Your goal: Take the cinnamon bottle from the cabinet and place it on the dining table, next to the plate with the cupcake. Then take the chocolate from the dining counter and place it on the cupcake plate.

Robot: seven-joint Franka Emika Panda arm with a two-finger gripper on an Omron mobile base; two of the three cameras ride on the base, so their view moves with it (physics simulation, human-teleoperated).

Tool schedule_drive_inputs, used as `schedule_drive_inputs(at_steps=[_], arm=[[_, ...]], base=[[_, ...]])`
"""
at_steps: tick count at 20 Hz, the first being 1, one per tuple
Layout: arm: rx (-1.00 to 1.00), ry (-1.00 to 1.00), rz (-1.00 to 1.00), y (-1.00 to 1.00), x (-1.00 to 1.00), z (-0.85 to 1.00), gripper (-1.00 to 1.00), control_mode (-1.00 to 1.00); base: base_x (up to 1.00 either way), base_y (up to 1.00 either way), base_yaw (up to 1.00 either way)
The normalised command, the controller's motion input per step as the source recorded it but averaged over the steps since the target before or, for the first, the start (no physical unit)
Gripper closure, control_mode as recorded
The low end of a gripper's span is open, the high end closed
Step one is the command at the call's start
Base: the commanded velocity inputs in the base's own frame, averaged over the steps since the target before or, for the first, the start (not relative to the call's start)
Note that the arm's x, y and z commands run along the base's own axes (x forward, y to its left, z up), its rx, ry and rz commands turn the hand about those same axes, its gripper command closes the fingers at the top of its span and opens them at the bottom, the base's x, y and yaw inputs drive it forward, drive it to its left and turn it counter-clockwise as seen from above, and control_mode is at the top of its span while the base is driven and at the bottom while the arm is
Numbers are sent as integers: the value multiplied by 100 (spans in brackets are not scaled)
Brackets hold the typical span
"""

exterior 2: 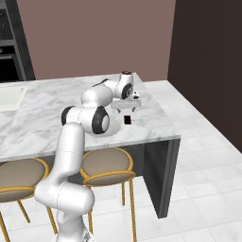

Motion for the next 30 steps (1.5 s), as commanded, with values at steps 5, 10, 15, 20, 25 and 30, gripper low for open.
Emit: schedule_drive_inputs(at_steps=[5,10,15,20,25,30], arm=[[7,13,0,0,39,-24,-100,-100],[0,12,0,0,13,-31,-100,-100],[-1,6,0,2,2,-22,-100,-100],[0,5,0,0,12,-12,-100,-100],[0,5,0,0,20,-14,-100,-100],[0,2,0,-7,28,-8,-100,-100]], base=[[0,0,0],[0,0,0],[0,0,0],[0,0,0],[0,0,0],[0,0,0]])
